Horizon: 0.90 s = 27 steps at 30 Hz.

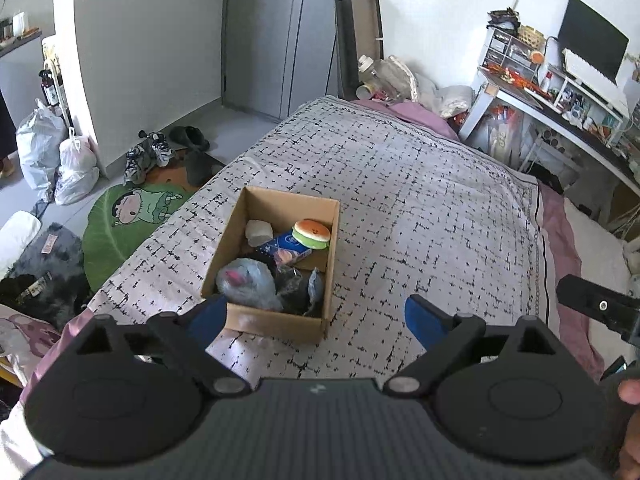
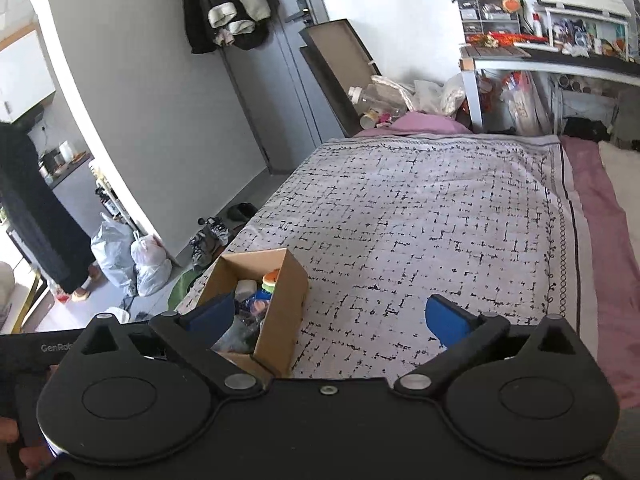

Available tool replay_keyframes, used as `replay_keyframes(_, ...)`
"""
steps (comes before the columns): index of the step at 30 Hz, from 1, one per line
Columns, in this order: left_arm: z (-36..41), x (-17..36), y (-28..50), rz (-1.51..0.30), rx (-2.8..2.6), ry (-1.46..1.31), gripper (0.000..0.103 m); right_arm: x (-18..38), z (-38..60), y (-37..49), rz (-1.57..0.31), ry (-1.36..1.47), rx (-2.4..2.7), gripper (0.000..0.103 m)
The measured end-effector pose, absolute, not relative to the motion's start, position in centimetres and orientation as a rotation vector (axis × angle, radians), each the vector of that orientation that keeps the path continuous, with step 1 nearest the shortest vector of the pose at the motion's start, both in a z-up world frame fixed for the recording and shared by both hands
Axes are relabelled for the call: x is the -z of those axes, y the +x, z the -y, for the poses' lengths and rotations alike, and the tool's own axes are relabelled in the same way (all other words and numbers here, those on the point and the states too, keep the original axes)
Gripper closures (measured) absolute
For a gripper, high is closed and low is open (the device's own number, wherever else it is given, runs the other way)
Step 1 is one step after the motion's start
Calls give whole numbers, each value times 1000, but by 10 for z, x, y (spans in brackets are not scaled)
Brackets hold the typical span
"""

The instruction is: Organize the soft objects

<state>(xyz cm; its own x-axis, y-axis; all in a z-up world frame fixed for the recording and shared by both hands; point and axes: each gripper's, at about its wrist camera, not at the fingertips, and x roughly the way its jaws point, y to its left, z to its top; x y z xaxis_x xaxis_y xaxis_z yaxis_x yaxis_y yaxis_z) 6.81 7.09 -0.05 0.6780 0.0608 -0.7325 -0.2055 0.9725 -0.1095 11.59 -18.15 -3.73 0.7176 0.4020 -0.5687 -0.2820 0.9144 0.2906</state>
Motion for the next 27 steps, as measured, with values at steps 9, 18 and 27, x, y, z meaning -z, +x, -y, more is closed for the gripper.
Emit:
replay_keyframes(9,-50,-5,48,-806,-147,-121,8,36,189,99,-677,140,-411,0)
replay_keyframes(18,-48,-5,29,-803,-144,-108,8,38,189,86,-681,97,-436,0)
replay_keyframes(27,-51,-6,21,-789,-134,-113,8,44,189,79,-699,79,-439,0)
